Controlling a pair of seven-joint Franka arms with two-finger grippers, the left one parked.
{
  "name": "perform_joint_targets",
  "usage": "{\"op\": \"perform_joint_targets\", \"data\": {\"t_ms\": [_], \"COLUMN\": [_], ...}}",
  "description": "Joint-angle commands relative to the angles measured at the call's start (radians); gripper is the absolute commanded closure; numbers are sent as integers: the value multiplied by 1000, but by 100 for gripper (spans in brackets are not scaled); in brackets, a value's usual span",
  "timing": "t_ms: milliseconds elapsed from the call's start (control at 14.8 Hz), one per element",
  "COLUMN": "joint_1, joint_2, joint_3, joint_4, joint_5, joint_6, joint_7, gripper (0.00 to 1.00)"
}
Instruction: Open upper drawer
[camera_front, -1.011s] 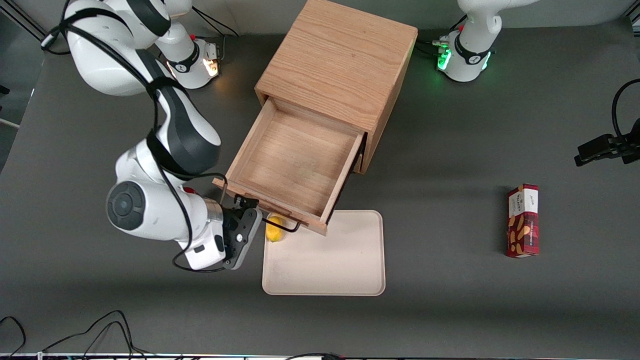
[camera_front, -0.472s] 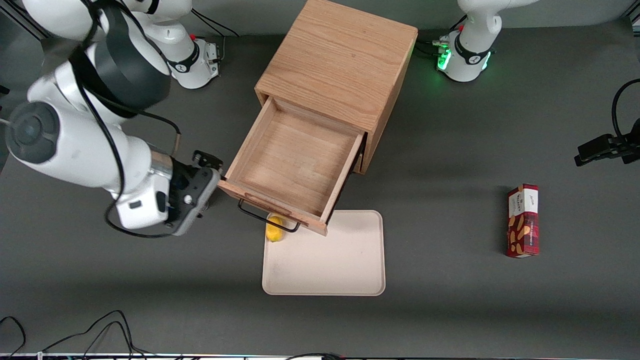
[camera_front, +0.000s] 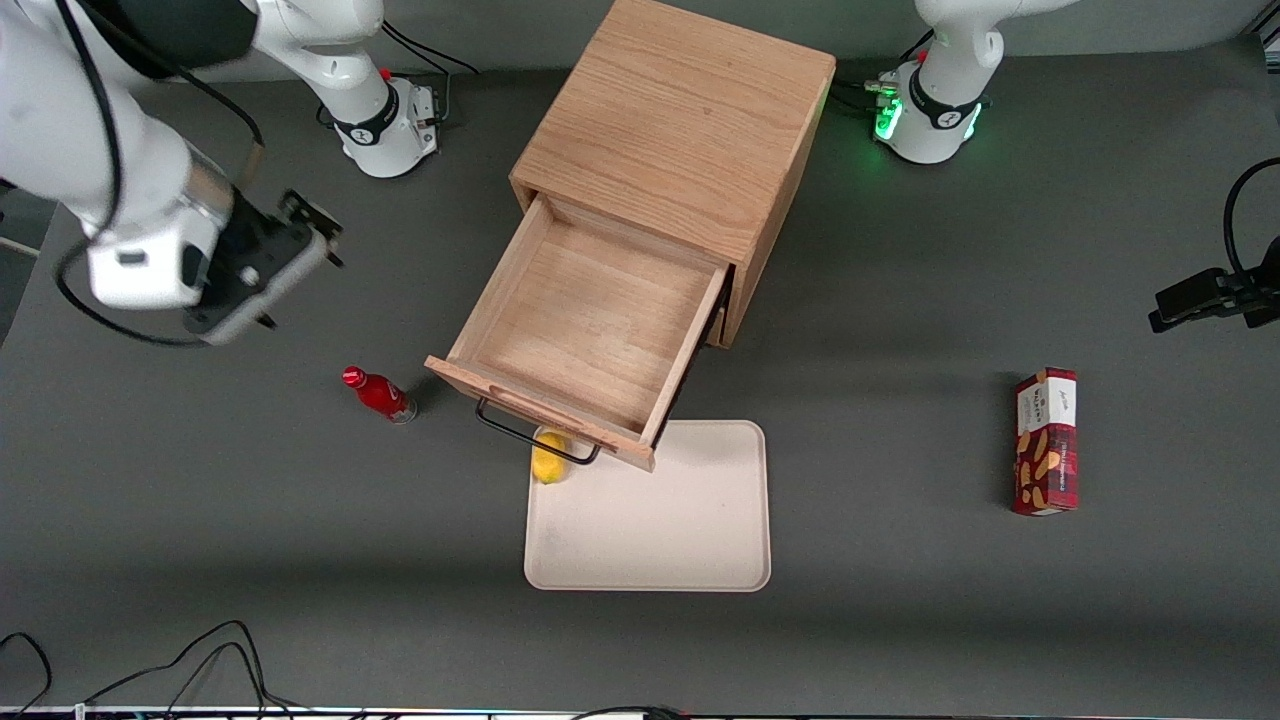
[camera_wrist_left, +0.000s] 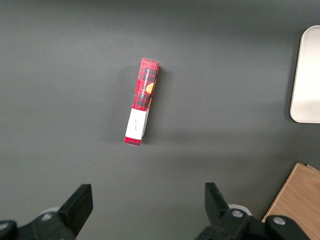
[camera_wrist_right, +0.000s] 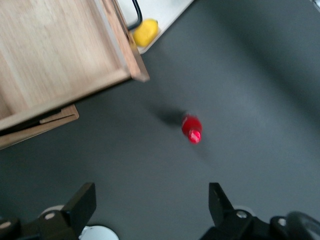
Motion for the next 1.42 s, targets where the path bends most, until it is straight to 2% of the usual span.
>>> {"op": "perform_joint_targets", "data": {"t_ms": [0,202,337,404,607,944,1079,1146,1348], "joint_1": [-74,-127,-213,-242,-328,-322,-197,-131,94], "joint_2": [-200,-235,-215,-198,-150,-80,-57,-45,-41], "joint_3": [10,4,1,0,0,16,0,-54,-273], "joint_4": [-197,-220,-214,-196,-135,-88,-95,-96,-110], "joint_5": [56,66,157,177,174,111,20,-10,-7], "joint_6": [50,34,25,19,-12,6,33,36,34], "joint_7": [16,85,205,243,270,299,378,409,448], "gripper": [0,0,0,0,0,0,0,0,0]}}
